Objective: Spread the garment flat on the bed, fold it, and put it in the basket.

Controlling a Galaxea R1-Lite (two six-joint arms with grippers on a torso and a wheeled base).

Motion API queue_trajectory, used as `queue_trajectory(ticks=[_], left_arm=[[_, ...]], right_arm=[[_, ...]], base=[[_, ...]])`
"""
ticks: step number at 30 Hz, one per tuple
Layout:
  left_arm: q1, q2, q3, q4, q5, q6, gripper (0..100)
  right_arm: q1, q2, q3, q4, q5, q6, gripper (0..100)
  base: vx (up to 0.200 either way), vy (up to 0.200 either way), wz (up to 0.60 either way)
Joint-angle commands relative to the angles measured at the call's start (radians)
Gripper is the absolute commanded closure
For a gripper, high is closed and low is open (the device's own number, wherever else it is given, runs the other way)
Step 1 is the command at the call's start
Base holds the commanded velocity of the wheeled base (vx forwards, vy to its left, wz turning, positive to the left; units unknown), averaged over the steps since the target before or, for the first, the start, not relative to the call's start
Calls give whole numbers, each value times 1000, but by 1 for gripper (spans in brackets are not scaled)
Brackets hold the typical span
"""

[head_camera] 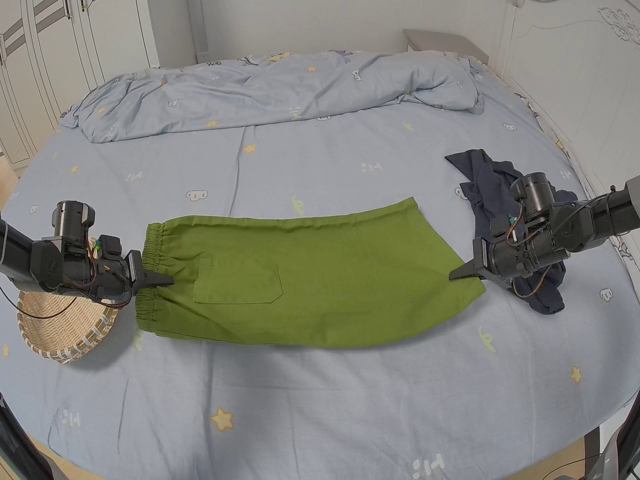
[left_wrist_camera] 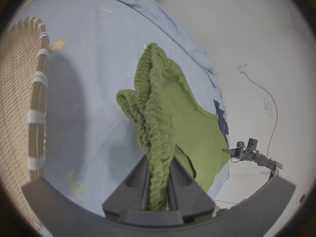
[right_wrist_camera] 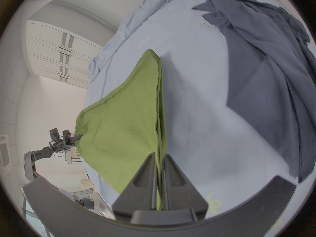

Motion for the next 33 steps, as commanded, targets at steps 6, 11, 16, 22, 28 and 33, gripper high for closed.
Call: queue_trajectory(ticks=[6,11,16,22,28,33], left_arm=[[17,-144,194,103,13,151,100],[19,-188,349,93,48,210,100],[14,-214,493,7,60,281,100],[17,-211,530,-35,66,286,100],[22,-207,528,-41,66,286,100],[31,-227,531,-41,74,287,100]], right_arm=[[26,-224,393,14,-72,-17,100],[52,-281,592,-95,-75,-11,100],[89,-315,720,-148,-75,-1,100],[99,-309,738,-176,-75,11,100],[101,-287,749,-199,-73,9,0],[95,-276,770,-267,-76,11,0]], base=[[0,0,0],[0,0,0],[0,0,0],[0,0,0],[0,0,0],[0,0,0]])
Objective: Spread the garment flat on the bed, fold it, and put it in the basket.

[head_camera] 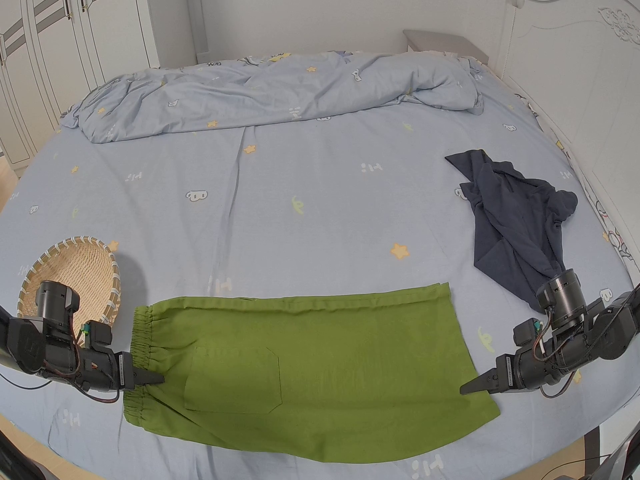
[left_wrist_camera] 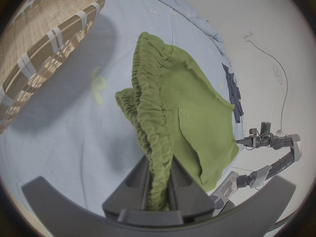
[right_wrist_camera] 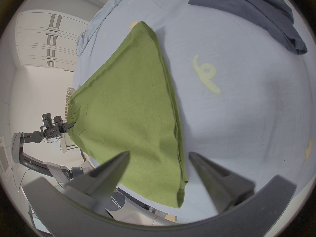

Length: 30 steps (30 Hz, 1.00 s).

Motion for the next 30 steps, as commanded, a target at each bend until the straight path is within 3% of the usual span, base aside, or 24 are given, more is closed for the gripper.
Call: queue_trajectory(ticks=[1,4,6,11,16,24,30], left_arm=[[14,-30,3,0,8,1,100],[28,-52,0,0,8,1,100],[54,-70,-10,6,8,18,100],[125,-82,-29,12,8,67,100],[196,-67,-64,15,8,105,100],[196,-95,-75,26,8,101,100],[128,-263,-313,435,10,59,100]], right_arm=[[-8,6,11,-21,-1,0,0],[-18,-9,-12,-27,-9,-2,0],[-33,-74,-112,-4,-66,0,0],[-48,-140,-273,148,-70,11,0],[-70,-140,-256,154,-70,6,0],[-67,-140,-236,155,-70,3,0],[-67,-141,-236,155,-69,3,0]], base=[[0,0,0],[0,0,0],[0,0,0],[0,0,0],[0,0,0],[0,0,0],[0,0,0]])
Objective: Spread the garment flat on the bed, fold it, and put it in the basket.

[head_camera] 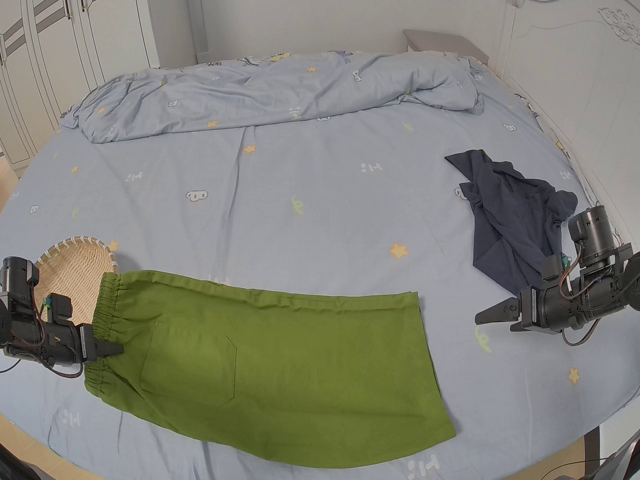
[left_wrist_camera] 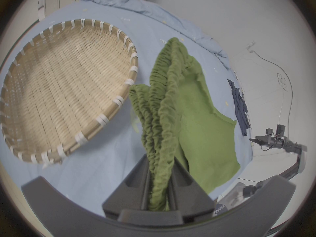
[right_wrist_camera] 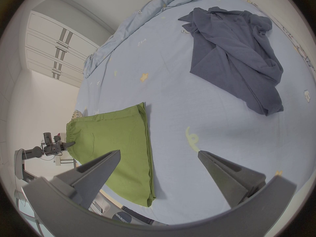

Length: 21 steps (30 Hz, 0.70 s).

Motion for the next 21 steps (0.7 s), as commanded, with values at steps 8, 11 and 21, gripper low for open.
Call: queue_trajectory(ticks=[8,11,21], left_arm=[[-289,-262,-390,541,66,-140,100],[-371,-254,-395,541,114,-176,100],[-901,-76,-547,518,396,-400,100]], right_arm=[[5,-3,13,0,0,0,0],[2,-3,13,0,0,0,0],[-4,-3,17,0,0,-2,0]], base=[[0,0,0],[0,0,0],[0,0,0]])
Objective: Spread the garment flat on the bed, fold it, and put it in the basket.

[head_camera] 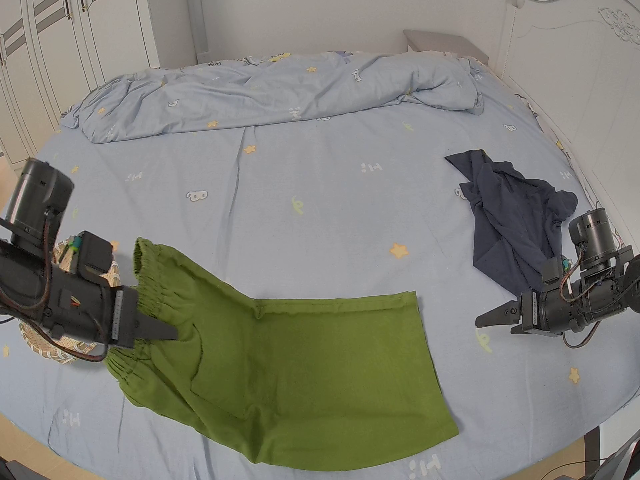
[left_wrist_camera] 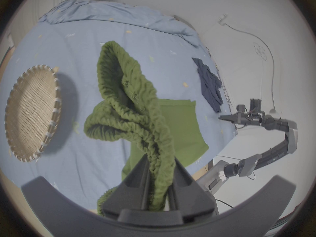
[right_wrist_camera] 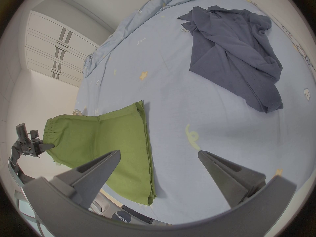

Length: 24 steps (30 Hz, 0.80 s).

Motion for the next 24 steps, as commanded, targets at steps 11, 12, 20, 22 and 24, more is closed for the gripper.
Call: queue_trajectory(ticks=[11,12,20,22,24], left_arm=[[-441,267,-168,-118,229,-198,100],[-469,276,-179,-118,239,-217,100],[-576,339,-207,-124,301,-278,100],[-587,356,-208,-151,301,-289,100],[-593,373,-207,-194,302,-303,100]], right_arm=[[-2,8,18,-2,-6,-1,0],[-2,9,18,-2,-6,-1,0],[-4,18,18,-2,-6,-1,0],[-4,18,18,-2,-6,-1,0],[-4,20,18,-2,-6,-1,0]], base=[[0,0,0],[0,0,0],[0,0,0],[0,0,0],[0,0,0]])
